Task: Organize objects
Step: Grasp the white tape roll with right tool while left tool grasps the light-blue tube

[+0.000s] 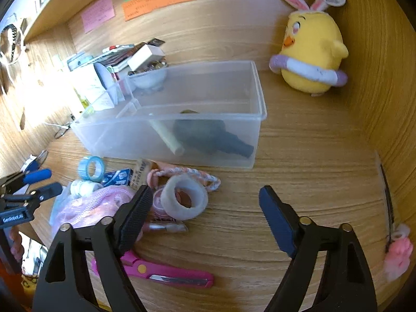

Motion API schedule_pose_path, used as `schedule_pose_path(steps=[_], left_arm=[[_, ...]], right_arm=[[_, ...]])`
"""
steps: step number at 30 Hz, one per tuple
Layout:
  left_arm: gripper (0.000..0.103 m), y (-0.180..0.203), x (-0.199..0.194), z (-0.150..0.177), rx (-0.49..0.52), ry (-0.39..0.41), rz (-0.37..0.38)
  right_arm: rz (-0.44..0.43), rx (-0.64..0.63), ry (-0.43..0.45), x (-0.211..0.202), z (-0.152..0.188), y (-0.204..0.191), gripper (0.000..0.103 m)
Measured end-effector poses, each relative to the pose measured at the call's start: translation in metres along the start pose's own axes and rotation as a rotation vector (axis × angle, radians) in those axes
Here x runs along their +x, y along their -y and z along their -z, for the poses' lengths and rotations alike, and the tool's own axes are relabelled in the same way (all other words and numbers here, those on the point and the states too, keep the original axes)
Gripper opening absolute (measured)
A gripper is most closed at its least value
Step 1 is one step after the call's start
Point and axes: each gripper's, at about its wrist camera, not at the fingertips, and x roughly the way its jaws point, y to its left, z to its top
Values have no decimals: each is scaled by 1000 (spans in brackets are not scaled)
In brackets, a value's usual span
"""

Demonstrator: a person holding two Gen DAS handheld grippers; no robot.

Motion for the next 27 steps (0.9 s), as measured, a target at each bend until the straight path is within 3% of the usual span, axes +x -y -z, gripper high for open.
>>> schedule_pose_path(steps=[12, 18, 23, 27], left_arm=[[50, -17, 2, 17, -47, -39, 30], [41, -16, 3, 22, -17, -53, 8], [25, -14, 5, 25, 17, -22, -42], [25, -15, 5, 21, 21, -7, -69]], right_arm=[[-49, 55, -67, 21, -1, -2, 57], [-79, 75, -80, 25, -1, -2, 39], [-62, 71, -68, 24, -1, -5, 38], [-53, 66, -48, 19, 1, -7, 38]])
